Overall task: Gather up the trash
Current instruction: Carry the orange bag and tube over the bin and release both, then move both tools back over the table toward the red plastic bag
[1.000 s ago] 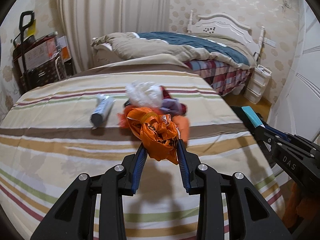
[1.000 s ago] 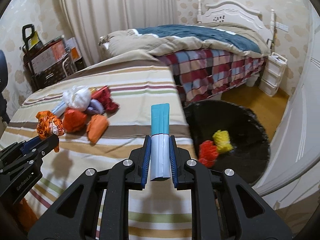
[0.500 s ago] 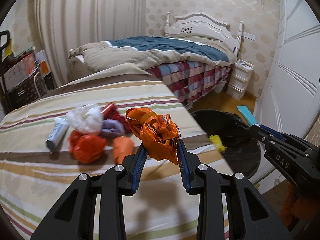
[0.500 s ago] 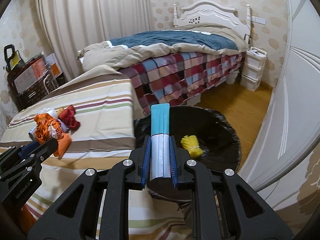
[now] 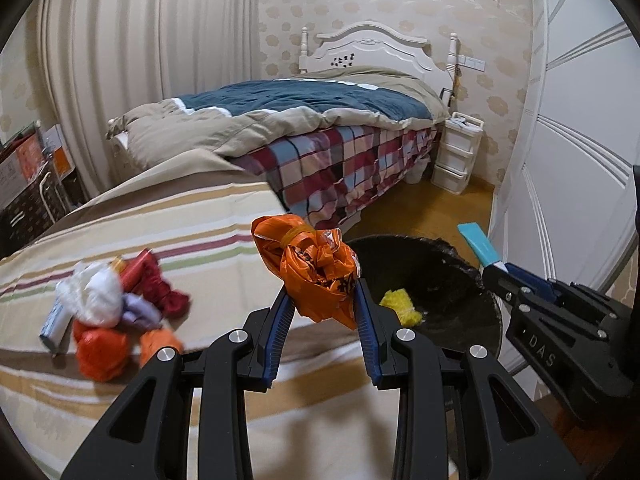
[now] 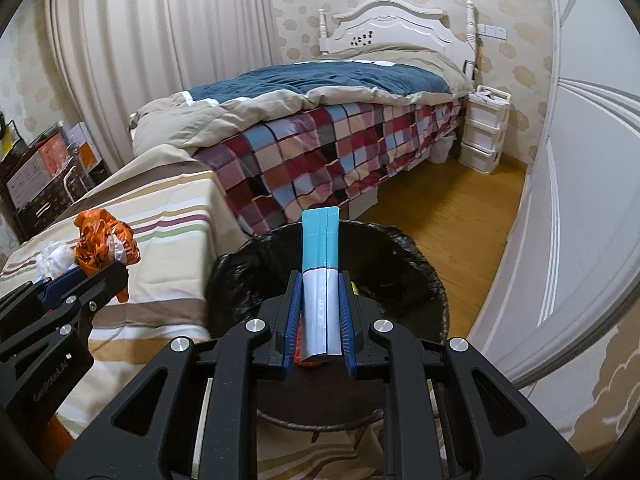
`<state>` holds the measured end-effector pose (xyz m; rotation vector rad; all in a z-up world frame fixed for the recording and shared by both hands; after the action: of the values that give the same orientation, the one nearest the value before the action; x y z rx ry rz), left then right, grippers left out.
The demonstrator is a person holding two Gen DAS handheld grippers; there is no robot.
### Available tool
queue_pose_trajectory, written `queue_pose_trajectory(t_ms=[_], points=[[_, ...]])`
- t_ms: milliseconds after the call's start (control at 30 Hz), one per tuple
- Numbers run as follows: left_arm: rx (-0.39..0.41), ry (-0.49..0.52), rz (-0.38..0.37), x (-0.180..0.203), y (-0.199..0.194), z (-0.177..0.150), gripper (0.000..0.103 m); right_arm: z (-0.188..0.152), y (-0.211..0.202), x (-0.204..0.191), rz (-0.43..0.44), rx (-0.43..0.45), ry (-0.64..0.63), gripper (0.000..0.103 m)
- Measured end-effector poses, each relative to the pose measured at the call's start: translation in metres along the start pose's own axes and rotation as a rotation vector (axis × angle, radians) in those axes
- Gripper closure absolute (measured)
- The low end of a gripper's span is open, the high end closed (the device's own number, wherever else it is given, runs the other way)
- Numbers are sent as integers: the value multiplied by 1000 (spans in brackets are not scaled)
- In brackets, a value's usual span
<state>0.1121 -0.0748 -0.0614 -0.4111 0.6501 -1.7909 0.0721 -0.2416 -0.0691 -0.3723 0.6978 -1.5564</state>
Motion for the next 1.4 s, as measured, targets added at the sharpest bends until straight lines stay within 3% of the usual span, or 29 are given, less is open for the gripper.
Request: queue_pose_trajectory(t_ms=[500, 1133, 1233, 1300, 1333, 1400], points=[[-58, 53, -10, 35, 57, 18, 69, 7, 33, 36, -43, -30, 61, 85], [-103, 82, -9, 47, 82, 17, 68, 4, 57, 52, -66, -59, 92, 84], [-102, 80, -7, 48, 82, 18, 59, 4, 57, 52, -72, -58, 93, 83], [-96, 76, -2, 47, 81, 18, 42, 4, 57, 53, -80, -56, 97, 72], [-90, 73, -1, 46, 79, 19, 40, 4, 56, 54, -85, -50, 101, 65], [-80, 73, 7, 45, 76, 19, 29, 5, 54, 55, -92, -43, 104, 61]])
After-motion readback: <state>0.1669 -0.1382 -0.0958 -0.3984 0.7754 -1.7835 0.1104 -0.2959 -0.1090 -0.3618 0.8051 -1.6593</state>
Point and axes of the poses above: each gripper's, at about its wrist camera, not at the fingertips, and y roughly the way its jaws point, x to its right, z to its top, the point moved 7 cm from there along y, roughly the way its jaws point, and after that the axes turned 5 degrees about y, right-handed, at the moved point
